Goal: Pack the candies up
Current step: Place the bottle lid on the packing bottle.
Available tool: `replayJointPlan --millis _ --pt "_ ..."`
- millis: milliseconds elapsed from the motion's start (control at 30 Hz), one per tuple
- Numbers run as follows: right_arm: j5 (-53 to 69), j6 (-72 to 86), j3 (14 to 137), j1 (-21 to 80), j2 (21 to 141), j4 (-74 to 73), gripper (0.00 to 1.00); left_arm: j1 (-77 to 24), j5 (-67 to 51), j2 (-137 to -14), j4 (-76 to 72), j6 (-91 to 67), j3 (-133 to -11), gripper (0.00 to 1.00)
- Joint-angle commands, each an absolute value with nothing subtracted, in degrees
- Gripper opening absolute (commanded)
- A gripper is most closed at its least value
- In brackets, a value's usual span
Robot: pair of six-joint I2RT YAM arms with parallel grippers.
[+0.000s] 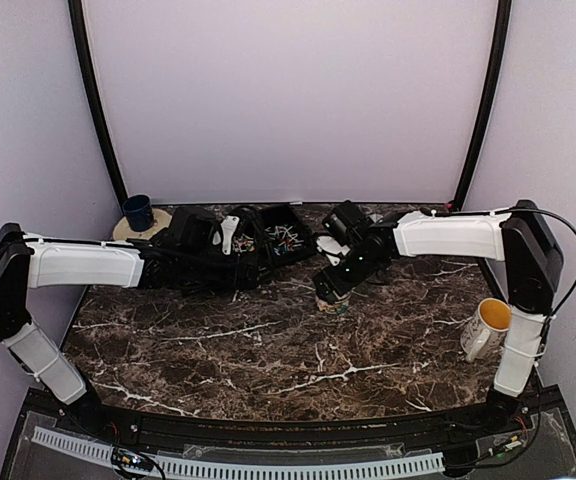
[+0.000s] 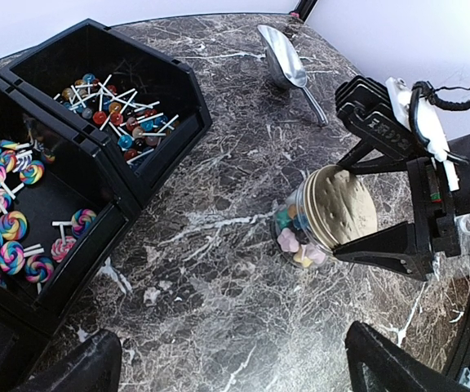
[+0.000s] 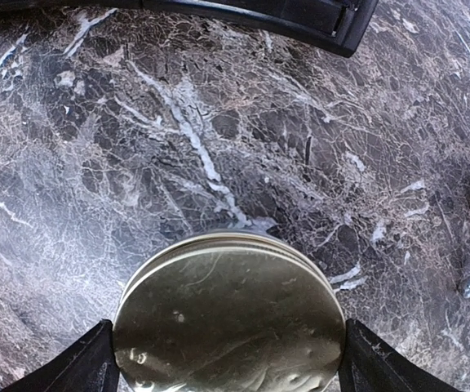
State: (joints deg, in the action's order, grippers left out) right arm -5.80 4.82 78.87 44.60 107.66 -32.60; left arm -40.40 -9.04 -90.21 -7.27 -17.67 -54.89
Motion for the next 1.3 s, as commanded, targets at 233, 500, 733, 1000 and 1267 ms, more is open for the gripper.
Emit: replayJointPlan --millis 233,500,733,1000,1267 --pt "-5.2 5.3 81.0 44.1 109.5 -32.1 0.91 -40.8 -9.5 -90.2 -8.4 -18.3 -53.9 0.98" --pt "-5.2 5.5 81.7 44.1 107.7 -32.9 0.97 -40.8 -10.1 -90.6 -8.8 -18.4 -53.9 0.98" --pt "-6.1 4.9 82.3 44.1 106.2 -34.0 0.99 -40.8 -10.3 -91.1 -9.5 -18.3 -53.7 0.98" --pt "-5.2 4.8 81.7 44.1 102.5 -34.2 0.98 -40.8 -13.0 -92.6 -14.7 -17.7 -52.2 0.99" --pt "-6.7 4.7 79.3 43.9 96.3 -34.2 0.97 -40.8 -19.3 -94.4 -28.2 -14.3 -47.6 0.99"
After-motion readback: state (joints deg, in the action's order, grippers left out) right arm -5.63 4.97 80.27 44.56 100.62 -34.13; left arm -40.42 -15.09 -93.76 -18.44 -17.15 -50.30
